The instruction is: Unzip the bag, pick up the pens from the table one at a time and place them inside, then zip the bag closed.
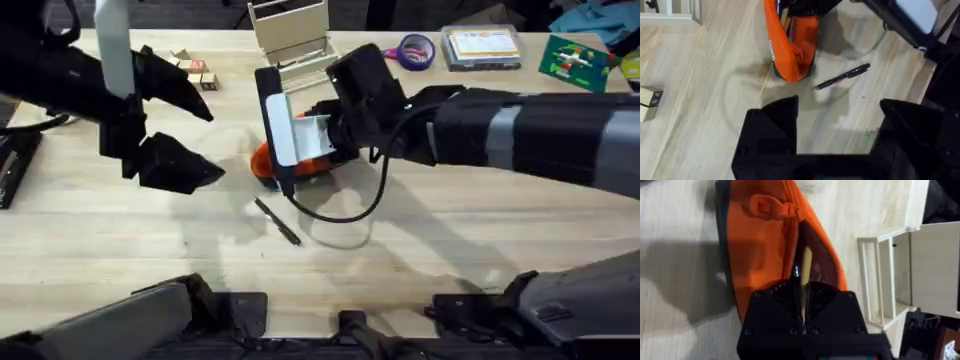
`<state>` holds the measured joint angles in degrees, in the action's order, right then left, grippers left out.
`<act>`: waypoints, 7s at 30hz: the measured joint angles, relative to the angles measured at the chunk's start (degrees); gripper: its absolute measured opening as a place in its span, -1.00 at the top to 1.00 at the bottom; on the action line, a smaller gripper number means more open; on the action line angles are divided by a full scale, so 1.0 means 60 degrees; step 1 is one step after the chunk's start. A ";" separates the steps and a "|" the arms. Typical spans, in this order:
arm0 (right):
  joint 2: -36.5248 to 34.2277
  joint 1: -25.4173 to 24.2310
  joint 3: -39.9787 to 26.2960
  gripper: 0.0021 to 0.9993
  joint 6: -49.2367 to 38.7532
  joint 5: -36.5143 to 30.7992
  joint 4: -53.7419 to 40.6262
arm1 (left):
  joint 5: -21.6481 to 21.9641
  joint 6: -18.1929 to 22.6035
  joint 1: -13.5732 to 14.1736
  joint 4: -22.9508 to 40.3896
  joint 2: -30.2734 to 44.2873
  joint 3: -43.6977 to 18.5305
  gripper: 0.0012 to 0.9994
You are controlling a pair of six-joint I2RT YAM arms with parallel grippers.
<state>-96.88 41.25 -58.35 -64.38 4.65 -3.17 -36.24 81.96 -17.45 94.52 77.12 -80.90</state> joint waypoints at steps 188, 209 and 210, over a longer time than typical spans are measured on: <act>0.4563 0.2950 0.0204 0.94 0.8921 -0.4632 -0.4638 | -0.0035 0.3561 -0.2044 0.0423 0.0229 -0.0007 -0.99; 0.3145 0.0871 0.0208 0.93 -0.1519 -0.2868 -0.2969 | -0.0035 0.3561 -0.2047 0.0423 0.0229 -0.0007 -0.99; 0.2980 0.0867 0.0208 0.93 -0.1800 -0.2837 -0.2814 | -0.0035 0.3561 -0.2046 0.0423 0.0229 -0.0007 -0.99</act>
<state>-79.00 46.46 -57.10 -75.18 -12.37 -20.05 -36.45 103.33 -29.73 97.06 78.50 -80.95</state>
